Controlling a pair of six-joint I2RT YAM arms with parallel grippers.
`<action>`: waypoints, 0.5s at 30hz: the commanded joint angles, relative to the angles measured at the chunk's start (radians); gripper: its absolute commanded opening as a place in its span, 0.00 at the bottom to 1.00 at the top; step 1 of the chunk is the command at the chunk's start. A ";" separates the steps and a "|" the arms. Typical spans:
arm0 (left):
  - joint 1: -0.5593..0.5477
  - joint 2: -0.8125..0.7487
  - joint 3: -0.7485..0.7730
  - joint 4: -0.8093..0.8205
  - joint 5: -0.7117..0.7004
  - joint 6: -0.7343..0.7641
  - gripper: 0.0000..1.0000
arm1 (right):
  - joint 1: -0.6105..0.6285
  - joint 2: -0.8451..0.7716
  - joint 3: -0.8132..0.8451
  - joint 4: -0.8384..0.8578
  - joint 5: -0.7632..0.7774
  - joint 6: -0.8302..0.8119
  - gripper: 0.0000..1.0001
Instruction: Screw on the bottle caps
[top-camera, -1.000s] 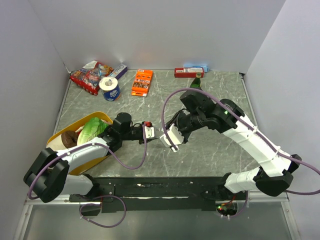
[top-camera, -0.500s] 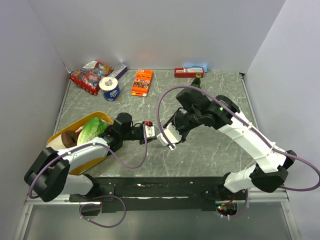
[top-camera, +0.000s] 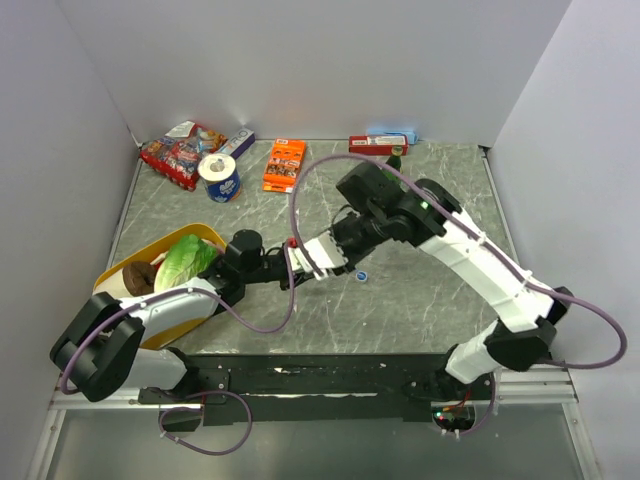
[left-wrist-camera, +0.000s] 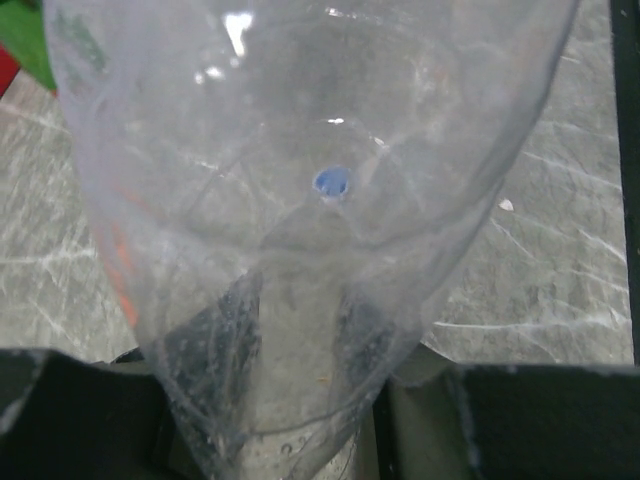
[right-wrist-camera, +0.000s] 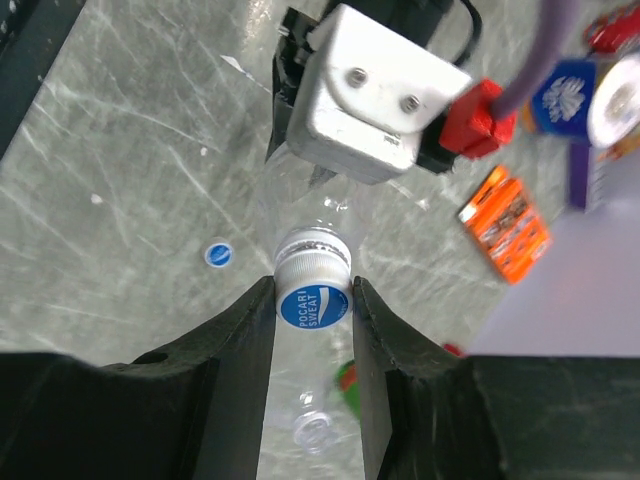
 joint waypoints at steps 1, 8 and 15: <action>-0.026 -0.026 0.001 0.295 -0.049 -0.150 0.01 | 0.009 0.128 0.112 -0.109 0.016 0.214 0.17; -0.064 -0.001 -0.030 0.454 -0.257 -0.255 0.01 | -0.005 0.332 0.351 -0.215 0.006 0.518 0.14; -0.070 0.066 0.007 0.497 -0.469 -0.479 0.01 | -0.016 0.410 0.482 -0.266 0.025 0.658 0.11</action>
